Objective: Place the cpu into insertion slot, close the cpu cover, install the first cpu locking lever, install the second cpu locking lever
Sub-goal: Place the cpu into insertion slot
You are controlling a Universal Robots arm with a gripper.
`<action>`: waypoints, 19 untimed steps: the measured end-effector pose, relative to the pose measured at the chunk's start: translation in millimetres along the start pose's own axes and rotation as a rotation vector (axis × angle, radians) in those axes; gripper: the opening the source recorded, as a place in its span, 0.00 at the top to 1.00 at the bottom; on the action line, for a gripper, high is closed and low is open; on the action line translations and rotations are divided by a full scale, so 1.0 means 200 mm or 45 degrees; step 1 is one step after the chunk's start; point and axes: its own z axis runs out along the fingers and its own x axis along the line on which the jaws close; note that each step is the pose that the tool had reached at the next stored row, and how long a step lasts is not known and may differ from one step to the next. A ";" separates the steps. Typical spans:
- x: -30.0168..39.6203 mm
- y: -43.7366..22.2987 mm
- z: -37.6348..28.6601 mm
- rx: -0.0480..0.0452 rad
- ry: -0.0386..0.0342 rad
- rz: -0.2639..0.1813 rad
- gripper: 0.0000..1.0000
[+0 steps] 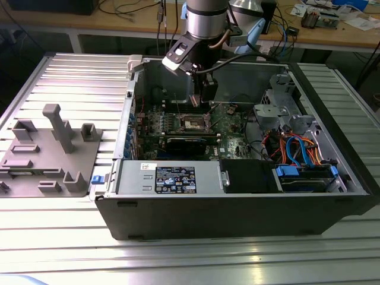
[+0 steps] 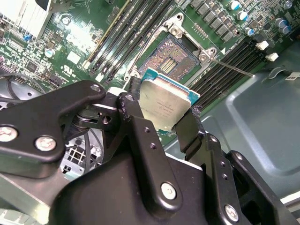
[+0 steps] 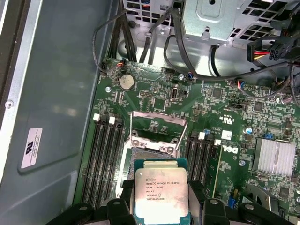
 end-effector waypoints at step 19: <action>0.000 0.000 0.001 0.000 -0.0029 0.043 0.46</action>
